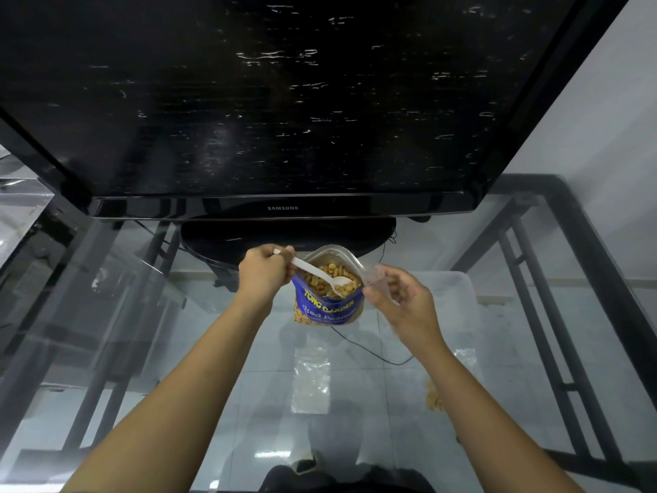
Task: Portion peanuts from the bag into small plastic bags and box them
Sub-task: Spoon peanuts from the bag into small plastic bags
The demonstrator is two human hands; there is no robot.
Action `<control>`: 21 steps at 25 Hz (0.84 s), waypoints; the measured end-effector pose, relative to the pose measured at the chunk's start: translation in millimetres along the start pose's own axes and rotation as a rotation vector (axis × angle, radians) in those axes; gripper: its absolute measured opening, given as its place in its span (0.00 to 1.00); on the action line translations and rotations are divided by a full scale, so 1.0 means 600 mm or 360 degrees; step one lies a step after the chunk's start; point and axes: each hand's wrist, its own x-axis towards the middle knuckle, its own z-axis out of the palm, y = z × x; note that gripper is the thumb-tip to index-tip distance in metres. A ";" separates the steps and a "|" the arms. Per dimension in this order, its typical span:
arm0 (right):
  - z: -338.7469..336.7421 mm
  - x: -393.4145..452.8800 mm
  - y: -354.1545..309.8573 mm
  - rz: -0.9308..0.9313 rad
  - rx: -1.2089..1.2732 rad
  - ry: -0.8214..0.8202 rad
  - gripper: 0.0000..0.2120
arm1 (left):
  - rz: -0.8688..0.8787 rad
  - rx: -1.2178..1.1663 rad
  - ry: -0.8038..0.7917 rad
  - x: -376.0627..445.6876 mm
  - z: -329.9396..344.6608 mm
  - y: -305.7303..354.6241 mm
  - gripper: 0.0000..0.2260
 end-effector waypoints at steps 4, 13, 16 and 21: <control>-0.014 0.004 -0.013 -0.0146 -0.0294 0.0123 0.23 | -0.0080 -0.0131 0.0011 0.014 -0.010 -0.006 0.09; 0.007 0.025 -0.015 -0.0534 -0.1043 0.0090 0.25 | -0.0017 -0.0372 0.0043 0.024 -0.061 0.027 0.10; 0.022 0.032 -0.021 -0.0531 -0.1028 0.0061 0.25 | 0.0136 -0.0316 -0.0010 0.017 -0.067 0.060 0.10; 0.045 0.037 -0.031 -0.0520 -0.0917 0.0084 0.27 | 0.0479 0.0105 -0.0058 -0.019 -0.048 0.096 0.09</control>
